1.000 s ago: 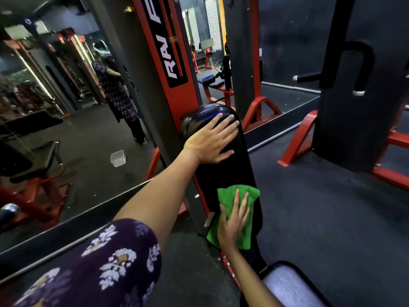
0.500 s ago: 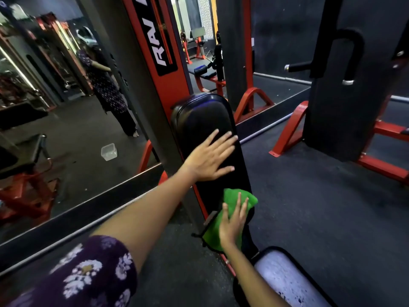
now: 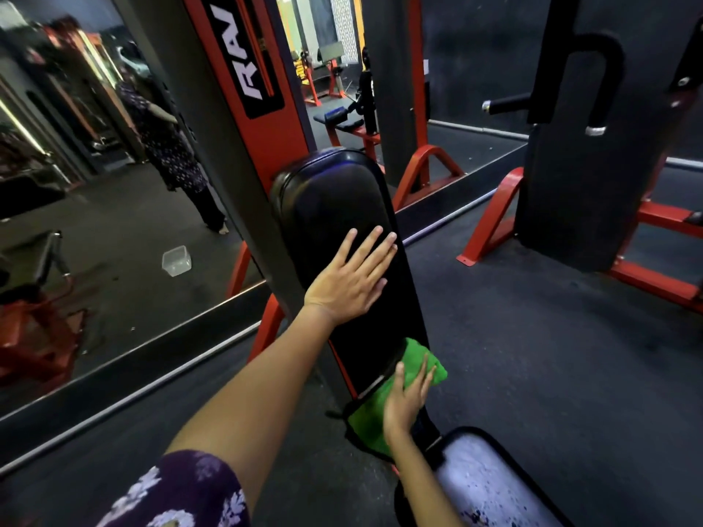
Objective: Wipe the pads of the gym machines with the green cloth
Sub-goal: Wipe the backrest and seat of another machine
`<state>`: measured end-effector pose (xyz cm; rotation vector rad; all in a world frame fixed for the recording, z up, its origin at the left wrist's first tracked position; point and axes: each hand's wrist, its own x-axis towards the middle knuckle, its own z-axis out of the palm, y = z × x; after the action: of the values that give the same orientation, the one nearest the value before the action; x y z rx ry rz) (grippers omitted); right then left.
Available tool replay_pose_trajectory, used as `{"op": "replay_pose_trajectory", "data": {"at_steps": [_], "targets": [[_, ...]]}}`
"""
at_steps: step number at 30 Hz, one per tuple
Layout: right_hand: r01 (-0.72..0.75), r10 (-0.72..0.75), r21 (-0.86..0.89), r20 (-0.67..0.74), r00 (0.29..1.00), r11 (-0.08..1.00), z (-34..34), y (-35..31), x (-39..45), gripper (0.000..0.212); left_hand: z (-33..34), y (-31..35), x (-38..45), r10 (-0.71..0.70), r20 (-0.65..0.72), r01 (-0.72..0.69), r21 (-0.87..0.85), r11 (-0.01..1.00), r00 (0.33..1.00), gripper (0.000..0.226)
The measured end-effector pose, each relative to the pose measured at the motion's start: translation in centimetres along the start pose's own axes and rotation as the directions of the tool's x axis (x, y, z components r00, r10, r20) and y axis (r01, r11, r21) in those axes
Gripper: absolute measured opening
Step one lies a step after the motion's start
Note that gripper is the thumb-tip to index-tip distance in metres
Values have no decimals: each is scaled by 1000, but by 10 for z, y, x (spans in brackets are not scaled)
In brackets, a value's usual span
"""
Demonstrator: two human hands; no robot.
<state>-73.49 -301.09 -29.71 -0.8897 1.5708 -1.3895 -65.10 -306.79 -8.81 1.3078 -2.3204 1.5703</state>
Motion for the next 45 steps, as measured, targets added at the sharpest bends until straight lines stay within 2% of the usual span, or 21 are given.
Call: {"op": "replay_pose_trajectory", "data": {"at_steps": [1,3,6,8,9,11,13,14,16,19,21,23,25,27,29,31,34,37,41,43,45], "targets": [[-83,84,29,-21,996,996,3,-7,9,81,1,0,-1,4,-6,-4,5,1000,1000,55],[-59,58,-10,-43,997,998,7,-28,16,75,1,0,-1,16,-24,-16,3,1000,1000,54],[271,-271,-101,12,963,957,7,-27,2,72,2,0,-1,23,-43,-23,2,1000,999,53],[351,-345,-126,71,936,928,1,-4,-10,74,3,0,-1,35,-46,-35,2,999,998,54],[320,-311,-115,86,946,940,-3,9,-11,73,3,0,-2,40,-51,-40,2,999,998,54],[104,-102,-39,41,994,994,-5,19,3,61,3,0,-2,36,-52,-36,1,999,998,54],[-101,103,61,-20,995,993,-1,9,22,56,3,0,-1,36,-49,-36,-8,999,998,54],[-121,124,65,-44,991,990,1,-1,28,55,3,1,-1,36,-50,-36,-10,999,998,54],[-58,59,11,-53,997,998,5,-22,30,62,3,0,0,34,-55,-35,-13,999,998,54],[246,-245,-60,24,969,967,8,-30,8,73,2,0,-1,32,-52,-33,-19,999,998,53],[354,-344,-119,99,934,927,2,-15,-5,76,2,0,0,31,-36,-32,-15,999,999,53],[313,-299,-128,116,947,941,-7,2,-4,77,2,0,-1,32,-25,-33,-10,999,999,54],[120,-116,-58,59,991,991,-11,3,15,69,2,0,-1,29,-16,-29,-9,1000,999,54],[31,-31,-13,-6,1000,999,-10,-16,34,69,2,0,-1,31,-20,-31,-11,999,999,54],[130,-130,-36,-20,991,991,-3,-44,38,68,2,0,-1,30,-28,-30,-13,999,999,53],[307,-303,-93,54,952,947,4,-57,26,69,2,0,-1,29,-24,-29,-14,999,999,53],[480,-447,-209,187,875,852,1,-32,4,72,1,0,-2,30,-6,-30,-10,999,1000,53],[428,-414,-192,110,903,883,-6,-16,15,75,0,3,-3,23,6,-23,-14,1000,1000,53],[239,-238,-91,20,971,967,10,-68,33,58,0,0,0,16,8,-15,-19,1000,1000,53],[331,-322,-124,87,943,936,9,-81,28,65,0,0,0,18,12,-18,-7,1000,1000,51],[479,-444,-176,204,873,860,1,-68,22,70,0,0,-1,31,14,-31,0,1000,999,51]]}}
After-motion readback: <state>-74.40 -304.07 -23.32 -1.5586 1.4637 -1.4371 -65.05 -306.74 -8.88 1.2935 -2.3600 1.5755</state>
